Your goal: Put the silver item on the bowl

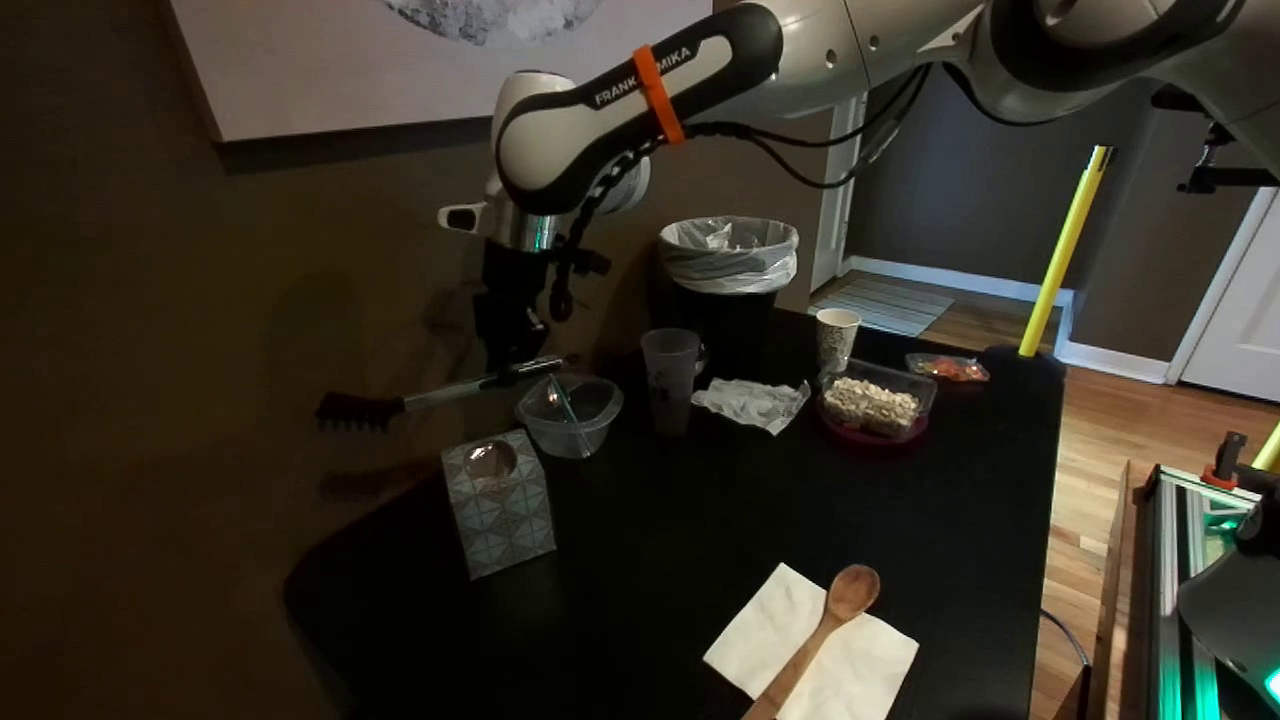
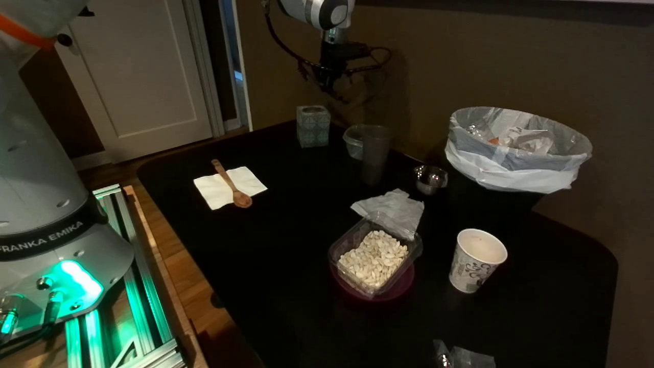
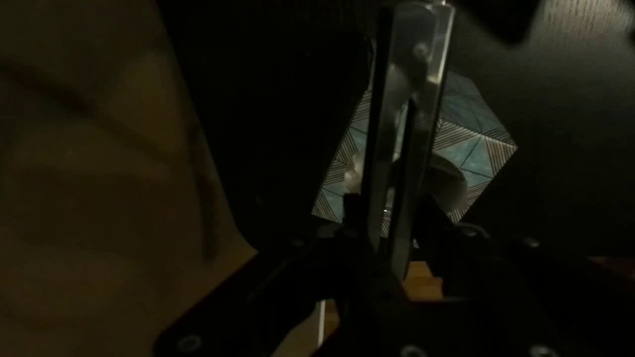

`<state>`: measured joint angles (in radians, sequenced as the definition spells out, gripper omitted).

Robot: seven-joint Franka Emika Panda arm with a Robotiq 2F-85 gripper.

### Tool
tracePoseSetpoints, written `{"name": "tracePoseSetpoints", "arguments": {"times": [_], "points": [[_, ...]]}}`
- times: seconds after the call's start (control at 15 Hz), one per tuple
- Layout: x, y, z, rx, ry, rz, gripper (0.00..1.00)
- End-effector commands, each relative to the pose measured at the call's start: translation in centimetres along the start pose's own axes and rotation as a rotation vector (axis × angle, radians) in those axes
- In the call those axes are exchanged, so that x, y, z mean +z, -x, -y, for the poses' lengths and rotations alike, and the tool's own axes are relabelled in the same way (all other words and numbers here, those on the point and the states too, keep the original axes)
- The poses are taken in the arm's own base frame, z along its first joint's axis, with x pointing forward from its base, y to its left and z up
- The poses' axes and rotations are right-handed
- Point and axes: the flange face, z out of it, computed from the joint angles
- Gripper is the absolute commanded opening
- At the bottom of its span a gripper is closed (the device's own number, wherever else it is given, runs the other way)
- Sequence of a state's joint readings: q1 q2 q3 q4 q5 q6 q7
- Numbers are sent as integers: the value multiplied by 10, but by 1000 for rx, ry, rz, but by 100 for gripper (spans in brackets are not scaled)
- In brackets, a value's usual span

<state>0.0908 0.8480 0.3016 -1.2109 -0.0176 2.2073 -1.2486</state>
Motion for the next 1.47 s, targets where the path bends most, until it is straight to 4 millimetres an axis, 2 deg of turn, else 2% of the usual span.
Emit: {"name": "tracePoseSetpoints", "arguments": {"times": [0.0,0.07,0.13,0.27,0.6,0.87,0.93,1.07,1.13,1.4], "points": [[-1,1,-2,3,2,2,30],[1,0,-1,2,0,3,30],[3,0,-4,-12,26,6,8],[-4,8,-14,-63,77,-7,8],[-39,48,-36,-230,109,42,8],[-45,79,-42,-291,58,44,8],[-42,72,-40,-267,78,48,30],[-44,80,-42,-274,75,52,30],[-44,81,-42,-276,75,53,8],[-34,91,-48,-225,139,52,8]]}}
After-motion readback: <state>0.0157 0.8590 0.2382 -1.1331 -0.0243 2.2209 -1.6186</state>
